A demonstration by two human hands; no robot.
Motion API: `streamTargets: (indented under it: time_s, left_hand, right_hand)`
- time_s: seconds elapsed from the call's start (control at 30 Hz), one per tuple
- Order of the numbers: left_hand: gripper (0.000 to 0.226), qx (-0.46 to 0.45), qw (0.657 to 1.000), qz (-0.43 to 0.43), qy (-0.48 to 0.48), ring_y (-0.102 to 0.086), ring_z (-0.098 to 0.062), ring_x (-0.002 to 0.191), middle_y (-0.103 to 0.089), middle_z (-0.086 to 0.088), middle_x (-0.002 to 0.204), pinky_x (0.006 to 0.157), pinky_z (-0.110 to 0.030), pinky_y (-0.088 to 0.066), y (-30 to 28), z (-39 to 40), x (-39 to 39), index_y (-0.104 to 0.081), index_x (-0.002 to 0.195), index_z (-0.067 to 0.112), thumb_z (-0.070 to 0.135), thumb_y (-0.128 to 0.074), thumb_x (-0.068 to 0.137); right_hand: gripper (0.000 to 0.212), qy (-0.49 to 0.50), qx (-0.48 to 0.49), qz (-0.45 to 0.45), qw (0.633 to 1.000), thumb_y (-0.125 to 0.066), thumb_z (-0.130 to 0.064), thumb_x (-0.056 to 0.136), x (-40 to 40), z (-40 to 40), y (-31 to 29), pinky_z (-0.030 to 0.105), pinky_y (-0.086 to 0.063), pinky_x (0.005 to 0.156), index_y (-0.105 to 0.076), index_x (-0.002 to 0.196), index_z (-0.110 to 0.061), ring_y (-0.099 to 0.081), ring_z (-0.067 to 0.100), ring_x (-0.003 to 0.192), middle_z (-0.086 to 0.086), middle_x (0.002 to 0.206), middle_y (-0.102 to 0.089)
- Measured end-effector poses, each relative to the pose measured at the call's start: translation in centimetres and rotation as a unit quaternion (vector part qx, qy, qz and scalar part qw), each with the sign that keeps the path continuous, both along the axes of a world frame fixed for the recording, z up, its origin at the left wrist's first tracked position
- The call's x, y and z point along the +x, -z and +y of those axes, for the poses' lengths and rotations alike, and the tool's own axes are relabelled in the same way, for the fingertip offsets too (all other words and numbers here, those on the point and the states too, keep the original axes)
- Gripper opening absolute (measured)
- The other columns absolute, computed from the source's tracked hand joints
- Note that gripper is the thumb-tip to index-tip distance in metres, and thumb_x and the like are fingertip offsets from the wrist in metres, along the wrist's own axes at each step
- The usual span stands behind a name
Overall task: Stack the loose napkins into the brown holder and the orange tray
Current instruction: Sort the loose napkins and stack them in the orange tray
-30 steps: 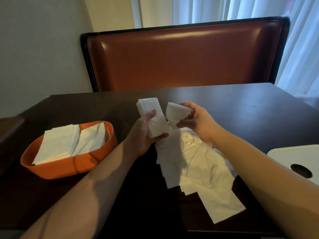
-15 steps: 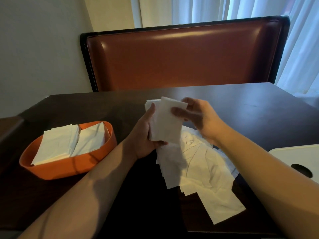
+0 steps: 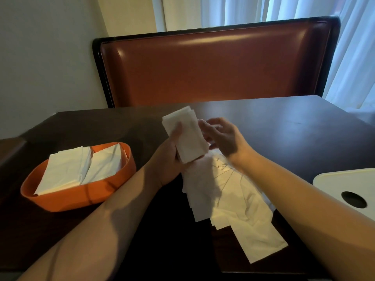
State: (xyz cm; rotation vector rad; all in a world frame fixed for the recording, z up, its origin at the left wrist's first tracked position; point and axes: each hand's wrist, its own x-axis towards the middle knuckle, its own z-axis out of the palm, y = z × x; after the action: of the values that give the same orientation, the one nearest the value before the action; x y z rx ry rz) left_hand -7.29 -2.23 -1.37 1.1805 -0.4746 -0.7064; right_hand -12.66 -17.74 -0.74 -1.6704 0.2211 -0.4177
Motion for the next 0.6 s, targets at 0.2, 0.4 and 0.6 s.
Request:
streamTargets:
  time_s: [0.2,0.4,0.6]
  left_hand:
    - [0.042,-0.021,0.998,-0.044,-0.035,-0.07,-0.018,0.1,-0.073,-0.005,0.107,0.084,-0.035,-0.059,0.0,-0.4,-0.3,-0.056,0.127,0.022,0.043,-0.027,0.106]
    - [0.034,0.002,0.988,-0.104,-0.116,-0.063,-0.033,0.101,-0.065,-0.023,0.116,0.09,-0.044,-0.052,0.8,-0.5,0.8,-0.06,0.122,0.001,0.004,-0.062,0.088]
    - [0.026,0.133,0.961,-0.193,-0.147,-0.064,-0.02,0.087,-0.069,-0.01,0.098,0.072,-0.031,-0.054,1.5,-0.9,1.0,-0.066,0.107,0.007,-0.003,-0.064,0.083]
  right_hand:
    - [0.036,-0.109,0.005,0.055,0.993,-0.082,-0.03,0.069,-0.4,-0.3,0.1,0.031,-0.055,0.079,-0.072,0.1,-0.015,-0.069,0.018,0.086,0.004,0.095,-0.075]
    - [0.037,-0.023,-0.139,-0.046,0.989,-0.077,-0.008,0.081,-0.6,-3.0,-0.8,0.013,-0.05,0.064,-0.066,0.116,-0.007,-0.065,-0.002,0.072,0.002,0.098,-0.069]
    - [0.027,-0.092,-0.218,0.045,0.971,-0.08,-0.013,0.081,-0.6,-4.1,1.5,0.013,-0.052,0.068,-0.071,0.105,-0.022,-0.067,-0.003,0.083,-0.007,0.096,-0.074]
